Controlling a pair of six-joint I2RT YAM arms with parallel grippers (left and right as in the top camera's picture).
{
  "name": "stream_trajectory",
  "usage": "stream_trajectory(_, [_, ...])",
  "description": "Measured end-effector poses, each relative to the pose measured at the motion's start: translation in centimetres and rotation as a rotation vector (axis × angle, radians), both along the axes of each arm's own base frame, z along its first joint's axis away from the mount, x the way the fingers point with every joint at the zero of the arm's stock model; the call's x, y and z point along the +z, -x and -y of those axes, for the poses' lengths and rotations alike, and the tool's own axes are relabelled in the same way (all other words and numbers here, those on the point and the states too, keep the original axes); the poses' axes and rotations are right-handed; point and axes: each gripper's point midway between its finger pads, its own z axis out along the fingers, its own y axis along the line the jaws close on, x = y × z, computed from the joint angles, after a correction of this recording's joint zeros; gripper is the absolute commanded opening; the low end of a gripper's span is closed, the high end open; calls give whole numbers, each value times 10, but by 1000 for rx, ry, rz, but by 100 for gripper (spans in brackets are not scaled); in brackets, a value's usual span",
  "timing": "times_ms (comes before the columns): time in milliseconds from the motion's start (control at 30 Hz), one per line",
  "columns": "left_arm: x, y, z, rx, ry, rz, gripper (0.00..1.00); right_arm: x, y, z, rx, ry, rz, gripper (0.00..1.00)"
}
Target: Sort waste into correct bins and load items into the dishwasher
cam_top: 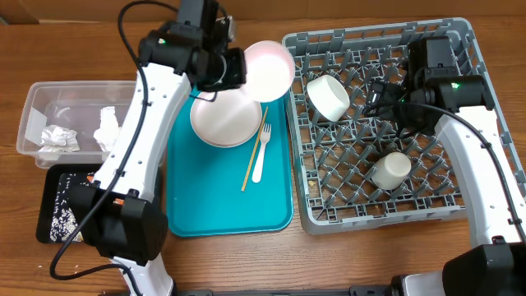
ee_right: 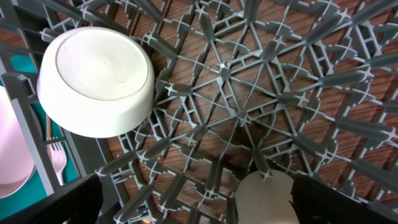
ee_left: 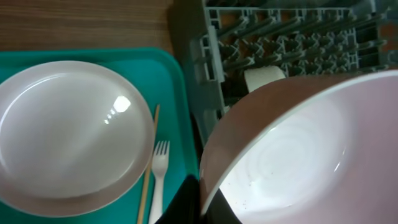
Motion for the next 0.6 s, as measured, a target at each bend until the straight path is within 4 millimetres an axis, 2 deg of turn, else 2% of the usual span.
stream_trajectory(100, [8,-6,15,-19,32,47,4,0,0,0,0,0,0,100])
stream_trajectory(200, [8,-4,31,-49,31,64,4,0,0,0,0,0,0,100])
stream_trajectory(467, [-22,1,75,-119,-57,75,6,0,0,0,0,0,0,100])
stream_trajectory(600, [-36,0,80,-134,-84,66,5,0,-1,0,0,-1,3,100])
